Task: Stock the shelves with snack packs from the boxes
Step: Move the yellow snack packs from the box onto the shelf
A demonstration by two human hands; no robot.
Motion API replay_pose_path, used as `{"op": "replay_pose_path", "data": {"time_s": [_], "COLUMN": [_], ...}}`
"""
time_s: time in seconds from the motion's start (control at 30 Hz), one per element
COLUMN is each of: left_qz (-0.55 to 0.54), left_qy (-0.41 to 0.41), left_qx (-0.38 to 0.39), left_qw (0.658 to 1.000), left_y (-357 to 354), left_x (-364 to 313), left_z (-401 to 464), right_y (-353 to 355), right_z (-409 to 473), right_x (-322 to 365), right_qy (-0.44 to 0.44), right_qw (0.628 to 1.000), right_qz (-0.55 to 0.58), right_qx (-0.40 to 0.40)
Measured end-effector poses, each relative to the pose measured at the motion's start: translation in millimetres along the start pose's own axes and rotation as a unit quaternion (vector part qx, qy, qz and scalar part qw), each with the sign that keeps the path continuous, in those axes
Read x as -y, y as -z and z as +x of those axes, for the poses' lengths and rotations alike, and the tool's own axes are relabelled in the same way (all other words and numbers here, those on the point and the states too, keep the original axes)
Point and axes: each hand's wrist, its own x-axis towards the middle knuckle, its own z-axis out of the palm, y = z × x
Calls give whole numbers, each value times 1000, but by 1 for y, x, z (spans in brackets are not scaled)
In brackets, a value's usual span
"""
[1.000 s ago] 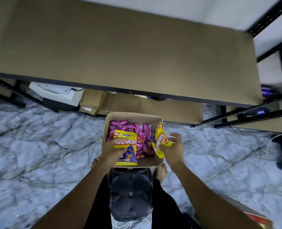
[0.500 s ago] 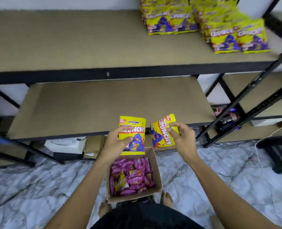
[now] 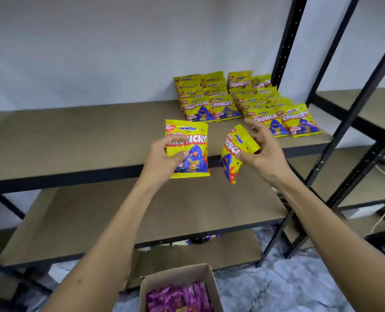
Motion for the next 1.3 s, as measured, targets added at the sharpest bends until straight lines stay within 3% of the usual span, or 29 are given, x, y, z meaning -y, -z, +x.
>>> {"op": "replay_pose_path", "data": {"time_s": [0.1,0.2,0.3,0.47,0.6,0.73,0.97,1.1,1.2,1.3], "left_qz": [3,-4,1,15,62,131,311,549,602,614], "left_qy": [-8,16,39,27,-8,-48,-150,-125,-157,-139], "left_qx": [-12,-20,-20,-34,-50,-56,-121,-188,-180,-101], "left_qw": [1000,1000,999,999,997,989,931,805,762,771], "left_y": [-3,-9,-18,-31,-43,-56,-73,-76,-80,-83], "left_x": [-11,-13,-5,-3,-5,-2,8,11,20,39], "left_z": [29,53,68,88,108,143,212,250,264,264], "right_y": [8,15,21,12,-11,-14,-2,-2,-12,-12], "right_z": [41,78,99,126,140,167,239,273,280,266], "right_x": [10,16,13,5,-15,-37,-70,-74,-89,-110], "right_qy": [-75,-192,-236,-124,-18,35,183,181,158,100], "right_qw": [997,974,969,981,943,907,850,809,842,887], "right_qz": [22,119,67,-134,-287,-355,-397,-486,-493,-447], "right_qx": [-16,-31,-17,-60,-166,-222,-293,-275,-153,-57]}}
